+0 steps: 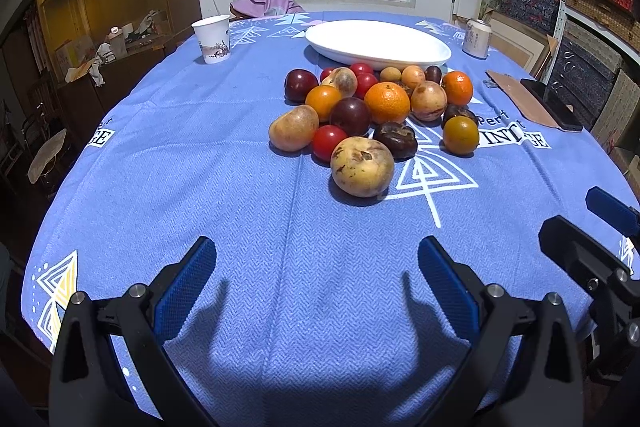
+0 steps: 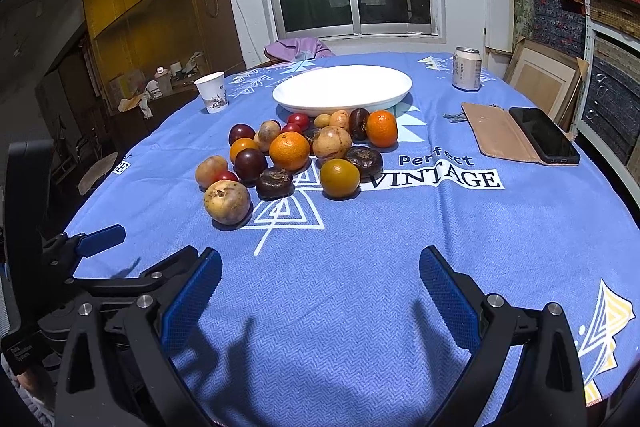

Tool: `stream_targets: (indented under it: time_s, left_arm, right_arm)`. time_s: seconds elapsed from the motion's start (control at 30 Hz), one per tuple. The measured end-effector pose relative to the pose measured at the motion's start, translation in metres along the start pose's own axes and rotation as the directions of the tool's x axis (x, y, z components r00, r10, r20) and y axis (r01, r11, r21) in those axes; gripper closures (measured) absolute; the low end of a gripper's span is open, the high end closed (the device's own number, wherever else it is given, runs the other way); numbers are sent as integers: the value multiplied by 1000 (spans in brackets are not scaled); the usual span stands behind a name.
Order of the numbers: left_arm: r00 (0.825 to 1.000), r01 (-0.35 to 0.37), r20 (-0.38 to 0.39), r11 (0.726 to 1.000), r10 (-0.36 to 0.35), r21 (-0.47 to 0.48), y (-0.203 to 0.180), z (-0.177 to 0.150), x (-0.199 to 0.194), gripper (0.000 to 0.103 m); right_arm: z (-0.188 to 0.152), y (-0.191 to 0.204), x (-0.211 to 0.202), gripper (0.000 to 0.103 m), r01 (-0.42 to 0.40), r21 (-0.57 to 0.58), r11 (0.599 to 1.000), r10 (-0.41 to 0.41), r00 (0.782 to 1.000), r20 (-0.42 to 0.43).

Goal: Organize fruits

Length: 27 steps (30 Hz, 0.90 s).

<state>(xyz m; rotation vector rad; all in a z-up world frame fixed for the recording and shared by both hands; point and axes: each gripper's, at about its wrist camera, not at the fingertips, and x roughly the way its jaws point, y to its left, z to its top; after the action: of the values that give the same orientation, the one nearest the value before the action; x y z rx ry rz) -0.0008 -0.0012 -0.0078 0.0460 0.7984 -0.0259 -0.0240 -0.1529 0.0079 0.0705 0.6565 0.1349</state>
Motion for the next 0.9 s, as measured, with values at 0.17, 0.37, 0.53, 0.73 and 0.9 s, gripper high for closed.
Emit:
stream_targets:
  time_s: [0.17,0.37,0.53,0.73,0.9]
  left_arm:
    - [1000,1,-4,1000,-1,-1,0,0,1,4]
    - [1000,1,-11,1000,-1,2,-1,-1,3,4]
    - [1000,0,-13,1000,0,3,-2,-1,3,4]
    - [1000,1,-14,1000,-1,3,-2,-2,3,4]
    - [1000,1,-15,1000,-1,3,-2,-2,4,4]
  right_arm:
    - [0,0,0,3,-1,1,1000,1,1000,-1]
    - [-1,0,1,3,-4,1,1000,4,1000,-5]
    - [-2,1,1,3,-4,1,1000,4,1000,-6]
    - [-2,1,1,3,-5,1,1000,5,1000,-7]
    - [-2,1,1,3,-5,1,1000,5,1000,-8]
